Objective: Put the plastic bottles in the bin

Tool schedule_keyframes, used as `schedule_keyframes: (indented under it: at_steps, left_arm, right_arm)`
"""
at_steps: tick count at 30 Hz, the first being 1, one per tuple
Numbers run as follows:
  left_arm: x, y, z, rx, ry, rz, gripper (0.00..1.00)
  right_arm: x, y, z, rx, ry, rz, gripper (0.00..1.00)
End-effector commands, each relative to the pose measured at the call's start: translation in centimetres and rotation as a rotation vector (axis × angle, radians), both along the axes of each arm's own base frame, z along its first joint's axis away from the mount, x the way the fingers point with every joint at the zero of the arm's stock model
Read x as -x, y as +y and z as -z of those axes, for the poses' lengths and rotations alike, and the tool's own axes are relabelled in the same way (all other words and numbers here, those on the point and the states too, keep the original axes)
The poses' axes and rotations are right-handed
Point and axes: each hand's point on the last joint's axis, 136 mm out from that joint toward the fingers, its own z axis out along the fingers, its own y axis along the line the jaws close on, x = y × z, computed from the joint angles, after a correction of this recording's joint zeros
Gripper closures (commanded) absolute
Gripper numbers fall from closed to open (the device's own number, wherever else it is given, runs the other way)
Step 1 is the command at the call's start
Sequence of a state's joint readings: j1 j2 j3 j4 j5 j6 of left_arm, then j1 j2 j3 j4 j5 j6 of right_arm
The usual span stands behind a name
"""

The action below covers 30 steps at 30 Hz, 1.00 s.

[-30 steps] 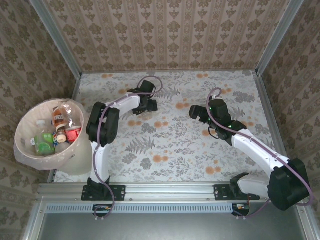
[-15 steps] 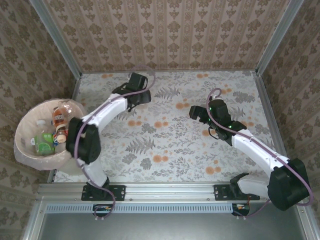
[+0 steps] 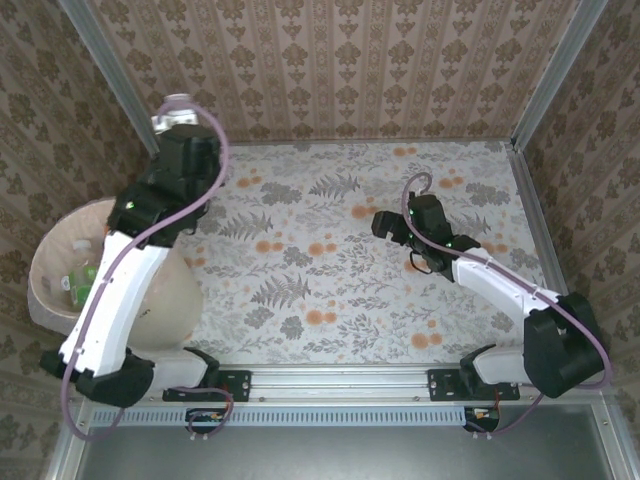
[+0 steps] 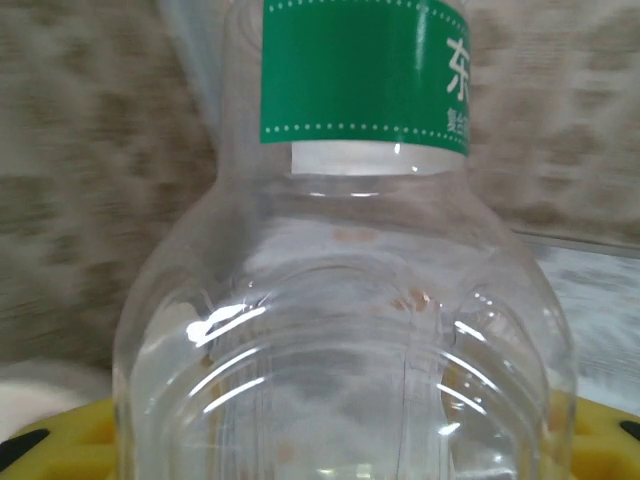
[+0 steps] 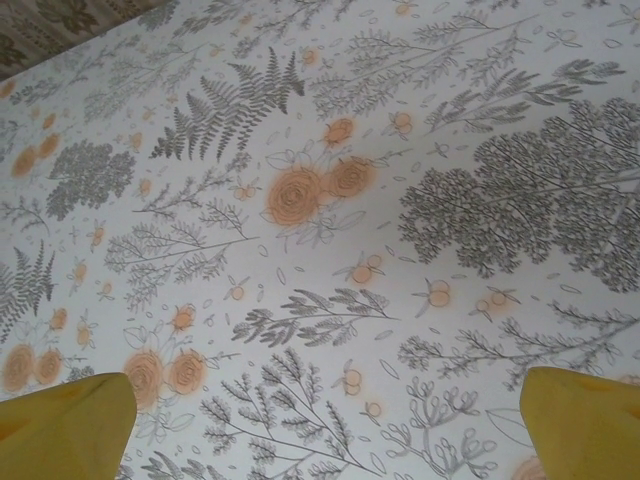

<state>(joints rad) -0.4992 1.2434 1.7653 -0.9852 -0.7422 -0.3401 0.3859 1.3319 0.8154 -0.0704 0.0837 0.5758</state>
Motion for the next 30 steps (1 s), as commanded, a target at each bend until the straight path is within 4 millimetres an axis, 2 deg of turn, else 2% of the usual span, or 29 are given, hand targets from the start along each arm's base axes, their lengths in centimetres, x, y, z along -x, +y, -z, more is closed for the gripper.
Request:
schedule_keyframes:
  at_steps: [1,7,10,13,14,15,17,18,20,24,30]
  left_arm:
    - [5.0,8.5,-0.1,-0.130,0.049,-0.293,0.48]
    - [9.5,16.3,1.2,-0.067,0.095,-0.557,0.49]
    - [11.1,18.3,3.1,-0.016,0.128,-0.678,0.51]
    - [11.7,18.8,5.8,0.069,0.138,-0.710,0.49]
    - [12.0,18.9,6.4,0.094,0.140,-0.717,0.47]
    - [12.1,18.8,7.3,0.117,0.154,-0.718,0.44]
    - [12.9,18.8,8.1,0.140,0.162,-0.736,0.32]
    - [13.2,18.6,8.1,0.148,0.153,-0.733,0.21]
    - [13.5,18.3,7.8,0.160,0.132,-0.716,0.06]
    - [13.9,17.5,6.4,0.175,0.078,-0.661,0.05]
    - [12.5,15.9,6.0,0.234,0.068,-0.540,0.05]
  right_arm:
    - [-1.3,1.0,-1.9,-0.046,-0.040,-0.023,0.00]
    - [-1.9,1.5,-2.5,-0.039,-0.041,-0.046,0.00]
    - [-2.1,1.7,-2.8,-0.041,-0.044,-0.053,0.00]
    - [-2.4,2.1,-3.9,-0.053,-0.061,-0.069,0.00]
    - [-2.7,2.3,-3.1,-0.044,-0.039,-0.076,0.00]
    - [-2.8,2.5,-3.3,-0.041,-0.035,-0.087,0.00]
    - [-3.2,3.0,-3.7,-0.035,-0.032,-0.106,0.00]
    - [-3.3,3.1,-3.8,-0.033,-0.030,-0.113,0.00]
    - [-3.6,3.4,-4.1,-0.040,-0.029,-0.122,0.00]
    - [-3.7,4.0,-4.3,-0.059,-0.032,-0.127,0.00]
    - [-3.3,3.6,-4.1,-0.043,-0.032,-0.114,0.00]
